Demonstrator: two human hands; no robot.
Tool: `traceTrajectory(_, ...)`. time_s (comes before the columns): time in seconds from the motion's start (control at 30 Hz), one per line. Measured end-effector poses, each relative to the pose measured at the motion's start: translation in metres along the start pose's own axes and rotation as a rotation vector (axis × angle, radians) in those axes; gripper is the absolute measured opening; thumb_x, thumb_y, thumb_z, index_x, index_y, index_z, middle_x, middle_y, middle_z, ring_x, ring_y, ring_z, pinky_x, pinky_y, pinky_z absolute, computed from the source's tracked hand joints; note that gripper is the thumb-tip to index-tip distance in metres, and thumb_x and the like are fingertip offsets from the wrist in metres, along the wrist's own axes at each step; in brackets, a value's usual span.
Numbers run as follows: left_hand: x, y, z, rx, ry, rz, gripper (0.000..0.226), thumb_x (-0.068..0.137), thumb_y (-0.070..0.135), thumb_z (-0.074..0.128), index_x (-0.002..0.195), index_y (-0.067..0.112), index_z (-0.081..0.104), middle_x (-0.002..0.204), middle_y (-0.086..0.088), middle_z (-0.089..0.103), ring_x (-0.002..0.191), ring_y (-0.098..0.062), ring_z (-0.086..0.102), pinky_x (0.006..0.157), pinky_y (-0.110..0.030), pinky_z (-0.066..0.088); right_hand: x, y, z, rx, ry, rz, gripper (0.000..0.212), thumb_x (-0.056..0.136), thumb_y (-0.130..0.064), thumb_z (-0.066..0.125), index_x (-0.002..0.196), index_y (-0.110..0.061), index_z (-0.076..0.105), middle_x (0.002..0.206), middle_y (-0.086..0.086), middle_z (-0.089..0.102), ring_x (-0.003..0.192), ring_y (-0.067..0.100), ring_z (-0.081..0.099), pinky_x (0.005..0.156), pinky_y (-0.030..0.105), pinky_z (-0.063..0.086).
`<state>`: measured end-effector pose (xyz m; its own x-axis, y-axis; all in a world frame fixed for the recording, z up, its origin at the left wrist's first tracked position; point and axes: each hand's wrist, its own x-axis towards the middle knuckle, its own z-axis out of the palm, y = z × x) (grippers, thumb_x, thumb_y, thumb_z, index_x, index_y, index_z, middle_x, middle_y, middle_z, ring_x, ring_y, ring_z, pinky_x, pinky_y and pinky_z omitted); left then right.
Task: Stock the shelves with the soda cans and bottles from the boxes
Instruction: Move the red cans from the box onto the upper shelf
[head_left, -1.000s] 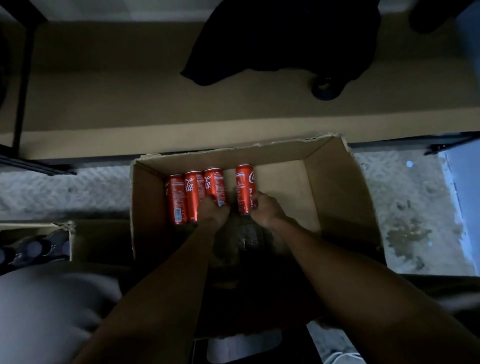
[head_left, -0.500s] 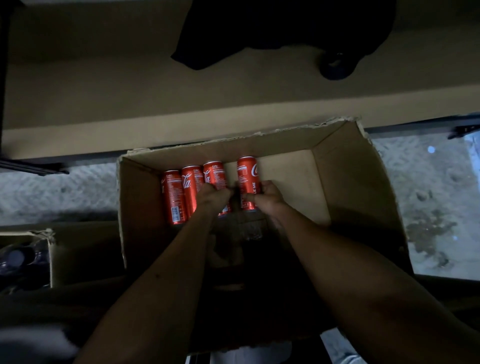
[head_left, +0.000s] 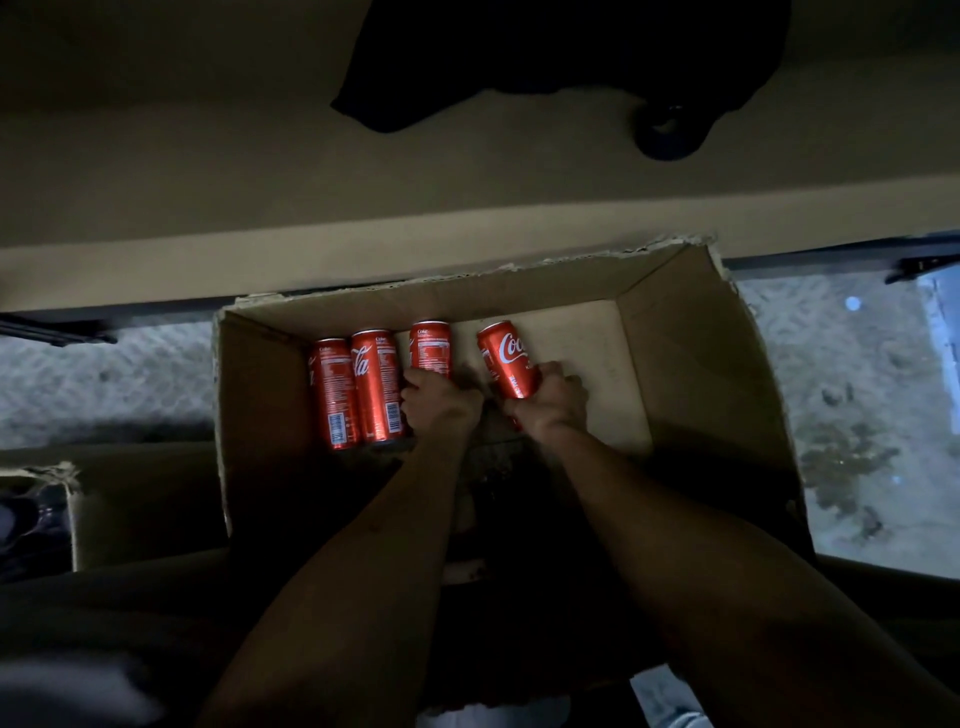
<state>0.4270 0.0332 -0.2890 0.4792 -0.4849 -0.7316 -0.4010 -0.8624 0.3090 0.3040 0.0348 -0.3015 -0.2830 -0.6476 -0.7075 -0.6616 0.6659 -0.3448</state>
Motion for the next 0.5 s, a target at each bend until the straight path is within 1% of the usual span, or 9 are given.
traceTrajectory(0.13, -0.005, -0.002, 0.011, 0.199, 0.098, 0.045, 0.102, 0.081, 0.028, 0.076, 0.151, 0.001, 0.007, 0.145, -0.027, 0.035, 0.133, -0.041, 0.04, 0.11, -0.049, 0.037, -0.001, 0.001, 0.004, 0.011, 0.031, 0.04, 0.074, 0.072, -0.039, 0.082, 0.134, -0.017, 0.05, 0.133, 0.013, 0.047, 0.125, 0.033, 0.043, 0.104, 0.044, 0.04)
traceTrajectory(0.2, -0.005, -0.003, 0.014, 0.28, 0.132, 0.058, 0.1, 0.082, 0.028, 0.076, 0.15, 0.0, 0.009, 0.141, -0.027, 0.04, 0.127, -0.041, 0.047, 0.102, -0.049, 0.044, 0.0, 0.001, 0.006, 0.034, 0.038, 0.048, 0.074, 0.073, -0.037, 0.083, 0.135, -0.015, 0.049, 0.134, 0.013, 0.046, 0.125, 0.033, 0.044, 0.104, 0.043, 0.041)
traceTrajectory(0.27, -0.002, -0.003, 0.011, 0.309, 0.15, 0.066, 0.093, 0.084, 0.028, 0.075, 0.148, 0.001, 0.014, 0.136, -0.025, 0.047, 0.121, -0.039, 0.053, 0.095, -0.048, 0.047, 0.002, 0.002, 0.005, 0.065, 0.014, 0.048, 0.075, 0.075, -0.032, 0.083, 0.137, -0.013, 0.046, 0.136, 0.014, 0.046, 0.124, 0.033, 0.048, 0.103, 0.041, 0.042)
traceTrajectory(0.37, 0.006, -0.001, -0.004, 0.263, 0.113, 0.095, 0.082, 0.083, 0.024, 0.076, 0.143, 0.004, 0.023, 0.134, -0.022, 0.052, 0.122, -0.039, 0.054, 0.1, -0.05, 0.044, 0.004, 0.003, 0.002, 0.106, -0.025, 0.052, 0.076, 0.075, -0.029, 0.083, 0.139, -0.012, 0.045, 0.136, 0.013, 0.049, 0.122, 0.033, 0.052, 0.103, 0.042, 0.043)
traceTrajectory(0.4, 0.009, -0.001, -0.009, 0.242, 0.095, 0.108, 0.084, 0.081, 0.022, 0.077, 0.143, 0.005, 0.023, 0.135, -0.022, 0.052, 0.124, -0.039, 0.053, 0.102, -0.05, 0.041, 0.004, 0.003, 0.001, 0.117, -0.029, 0.057, 0.076, 0.075, -0.029, 0.083, 0.139, -0.011, 0.046, 0.136, 0.013, 0.051, 0.121, 0.033, 0.054, 0.103, 0.042, 0.045)
traceTrajectory(0.5, 0.011, -0.006, -0.021, 0.188, -0.005, 0.149, 0.097, 0.079, 0.022, 0.079, 0.15, 0.004, 0.015, 0.139, -0.021, 0.048, 0.129, -0.038, 0.047, 0.107, -0.049, 0.036, 0.001, 0.007, -0.002, 0.162, -0.004, 0.082, 0.072, 0.071, -0.032, 0.085, 0.133, -0.009, 0.054, 0.131, 0.015, 0.056, 0.114, 0.033, 0.058, 0.096, 0.037, 0.047)
